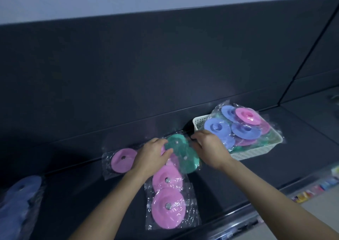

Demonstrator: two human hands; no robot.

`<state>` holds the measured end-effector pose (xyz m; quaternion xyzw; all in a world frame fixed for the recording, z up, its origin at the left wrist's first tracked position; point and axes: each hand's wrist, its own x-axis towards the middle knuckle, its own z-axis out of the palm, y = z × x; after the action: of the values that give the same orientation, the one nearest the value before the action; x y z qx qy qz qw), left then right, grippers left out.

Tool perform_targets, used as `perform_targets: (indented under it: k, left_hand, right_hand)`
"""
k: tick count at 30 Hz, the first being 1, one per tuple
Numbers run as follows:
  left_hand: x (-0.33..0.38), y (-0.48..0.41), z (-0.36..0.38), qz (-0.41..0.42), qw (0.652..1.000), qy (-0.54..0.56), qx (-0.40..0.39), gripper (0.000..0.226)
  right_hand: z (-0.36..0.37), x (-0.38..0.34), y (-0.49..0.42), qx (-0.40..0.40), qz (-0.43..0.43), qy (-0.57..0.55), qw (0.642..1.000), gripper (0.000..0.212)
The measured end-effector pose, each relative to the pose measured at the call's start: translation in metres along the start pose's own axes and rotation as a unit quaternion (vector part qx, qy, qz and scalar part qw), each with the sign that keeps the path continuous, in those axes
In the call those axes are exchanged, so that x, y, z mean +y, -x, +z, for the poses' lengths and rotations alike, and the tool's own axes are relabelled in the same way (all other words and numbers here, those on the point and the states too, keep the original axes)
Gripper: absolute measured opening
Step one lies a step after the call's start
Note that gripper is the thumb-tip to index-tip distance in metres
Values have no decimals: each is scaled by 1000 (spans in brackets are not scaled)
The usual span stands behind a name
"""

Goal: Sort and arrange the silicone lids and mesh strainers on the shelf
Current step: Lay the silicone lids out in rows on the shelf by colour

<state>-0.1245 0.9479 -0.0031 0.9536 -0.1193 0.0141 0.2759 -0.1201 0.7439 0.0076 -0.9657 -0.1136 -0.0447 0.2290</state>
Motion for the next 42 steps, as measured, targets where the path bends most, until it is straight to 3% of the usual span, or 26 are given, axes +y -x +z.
perform_targets:
  k: [7, 13, 18, 23, 25, 29, 36, 42]
  left_hand:
    - [52, -35, 28, 28, 1000, 2, 9, 33]
    - [104, -68, 63, 83, 994, -64, -26, 32]
    - [129, -93, 86, 121, 978, -152, -77, 58]
    - [130, -106, 100, 98, 962, -221, -123, 69]
    - [130, -106, 104, 101, 962, -228, -116, 71]
    - [127, -105, 107, 113, 958, -246, -99, 76]
    - [119, -102, 108, 144, 955, -253, -49, 66]
    - [118, -94, 101, 181, 960, -212, 35, 50]
  right_hand:
    - [-41, 53, 0, -17, 21, 45, 999, 24]
    - [-72, 118, 2, -95, -10, 152, 984, 40]
    - [-82, 143, 2, -147, 6, 226, 963, 38]
    - [-81, 157, -7, -139, -22, 244, 960, 29]
    - [-80, 162, -9, -132, -27, 223, 966, 22]
    - [-78, 167, -6, -139, -36, 188, 972, 45]
    - [-64, 162, -6, -90, -92, 228, 965, 35]
    - [-69, 159, -6, -60, -99, 178, 977, 18]
